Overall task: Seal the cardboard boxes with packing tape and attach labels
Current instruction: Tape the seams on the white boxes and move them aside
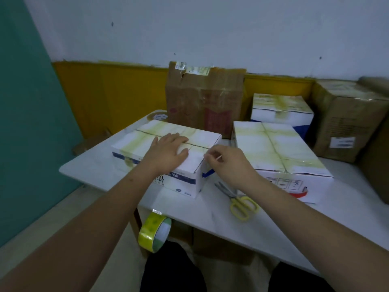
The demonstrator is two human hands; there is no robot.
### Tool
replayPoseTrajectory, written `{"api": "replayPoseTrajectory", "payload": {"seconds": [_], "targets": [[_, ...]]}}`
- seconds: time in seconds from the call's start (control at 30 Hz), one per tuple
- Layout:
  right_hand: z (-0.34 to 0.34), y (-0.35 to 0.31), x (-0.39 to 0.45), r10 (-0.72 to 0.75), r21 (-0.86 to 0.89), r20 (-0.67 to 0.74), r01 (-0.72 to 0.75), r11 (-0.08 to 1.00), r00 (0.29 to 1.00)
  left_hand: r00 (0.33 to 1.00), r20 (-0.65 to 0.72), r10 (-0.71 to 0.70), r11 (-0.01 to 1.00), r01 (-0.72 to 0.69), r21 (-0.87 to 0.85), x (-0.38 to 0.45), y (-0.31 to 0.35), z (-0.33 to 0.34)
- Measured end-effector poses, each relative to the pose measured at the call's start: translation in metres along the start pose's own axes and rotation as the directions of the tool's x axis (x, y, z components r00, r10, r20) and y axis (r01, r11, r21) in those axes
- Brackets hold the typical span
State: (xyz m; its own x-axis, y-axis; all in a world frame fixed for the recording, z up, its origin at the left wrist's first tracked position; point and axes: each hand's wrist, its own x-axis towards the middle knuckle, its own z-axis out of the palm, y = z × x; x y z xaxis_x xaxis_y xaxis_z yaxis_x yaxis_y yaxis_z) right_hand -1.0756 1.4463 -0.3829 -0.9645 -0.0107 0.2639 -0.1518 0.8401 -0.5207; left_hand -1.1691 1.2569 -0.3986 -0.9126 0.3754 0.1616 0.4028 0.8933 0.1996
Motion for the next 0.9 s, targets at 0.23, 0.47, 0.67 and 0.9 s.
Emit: {"api": "replayPoseTrajectory", "payload": {"seconds": [0.23,0.47,0.67,0.9], "targets": [[0.028,-0.010,0.020,0.324,0.205,-0.096,-0.300,0.932,0.941,0.998,0.055,-0.029,0.992,0.035,-0.118,0.000,0.015,-0.002],[0.029,-0.008,0.033,0.323,0.164,-0.066,-0.309,0.937,0.944,0.938,0.257,0.231,0.963,-0.182,-0.201,0.031,-0.001,-0.031],[0.010,-0.017,0.040,0.308,0.048,0.075,-0.312,0.949,0.948,0.886,0.331,0.326,0.943,-0.279,-0.181,0.044,0.005,-0.044],[-0.002,-0.028,0.035,0.400,0.244,0.100,-0.412,0.878,0.911,0.838,0.497,0.226,0.951,-0.300,0.073,0.037,0.010,-0.069]]}}
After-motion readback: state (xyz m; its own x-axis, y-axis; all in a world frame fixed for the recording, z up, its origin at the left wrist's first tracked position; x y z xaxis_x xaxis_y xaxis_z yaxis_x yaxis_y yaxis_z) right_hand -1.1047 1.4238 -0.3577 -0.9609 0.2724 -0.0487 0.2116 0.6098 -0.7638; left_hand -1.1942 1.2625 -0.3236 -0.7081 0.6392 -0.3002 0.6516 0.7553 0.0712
